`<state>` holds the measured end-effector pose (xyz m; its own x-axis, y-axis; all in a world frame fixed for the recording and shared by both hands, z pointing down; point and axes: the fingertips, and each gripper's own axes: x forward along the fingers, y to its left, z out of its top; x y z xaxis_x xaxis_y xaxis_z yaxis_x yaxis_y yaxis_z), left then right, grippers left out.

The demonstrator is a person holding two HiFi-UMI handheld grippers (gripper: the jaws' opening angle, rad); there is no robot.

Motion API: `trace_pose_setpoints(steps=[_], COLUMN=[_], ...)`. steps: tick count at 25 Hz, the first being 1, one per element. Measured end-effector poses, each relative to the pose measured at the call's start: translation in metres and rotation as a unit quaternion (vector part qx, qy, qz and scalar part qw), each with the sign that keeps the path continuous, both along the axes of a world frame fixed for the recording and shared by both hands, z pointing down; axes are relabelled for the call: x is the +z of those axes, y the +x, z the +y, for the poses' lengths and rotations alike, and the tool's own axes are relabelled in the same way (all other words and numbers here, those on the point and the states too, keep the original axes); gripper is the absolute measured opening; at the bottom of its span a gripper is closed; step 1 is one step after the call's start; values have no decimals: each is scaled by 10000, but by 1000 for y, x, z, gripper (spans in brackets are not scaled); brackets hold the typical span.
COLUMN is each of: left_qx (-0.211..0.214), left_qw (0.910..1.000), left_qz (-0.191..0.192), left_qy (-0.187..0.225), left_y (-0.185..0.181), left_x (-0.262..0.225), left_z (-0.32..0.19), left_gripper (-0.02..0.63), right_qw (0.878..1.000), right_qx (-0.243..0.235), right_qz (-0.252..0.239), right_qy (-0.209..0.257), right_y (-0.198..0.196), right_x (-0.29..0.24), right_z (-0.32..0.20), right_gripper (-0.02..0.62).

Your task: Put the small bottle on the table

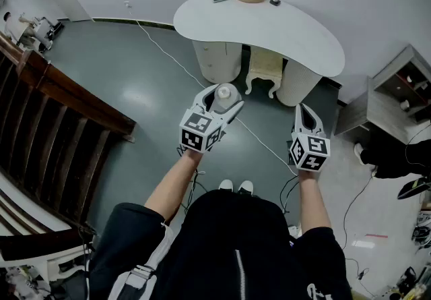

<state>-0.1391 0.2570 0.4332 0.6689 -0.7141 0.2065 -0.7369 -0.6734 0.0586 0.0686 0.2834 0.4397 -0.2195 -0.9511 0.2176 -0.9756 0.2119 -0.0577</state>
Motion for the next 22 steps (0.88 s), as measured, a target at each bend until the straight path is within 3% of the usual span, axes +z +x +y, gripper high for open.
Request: trace_pose_setpoints(steps=[12, 22], left_qx=[-164, -258], left_qw=[9998, 9996], left_qz=[29, 44], left_qy=[-56, -49], left_y=[20, 25], left_x=[2, 5], left_z=[9, -9], left_gripper=[336, 336], right_qw=[9998, 9992], right_qx=[-167, -378], right_qz=[-40, -59], right_qy=[117, 96], right_y=[17, 17], right_x=[-1, 1], right_z=[5, -21], right_gripper=[3, 3])
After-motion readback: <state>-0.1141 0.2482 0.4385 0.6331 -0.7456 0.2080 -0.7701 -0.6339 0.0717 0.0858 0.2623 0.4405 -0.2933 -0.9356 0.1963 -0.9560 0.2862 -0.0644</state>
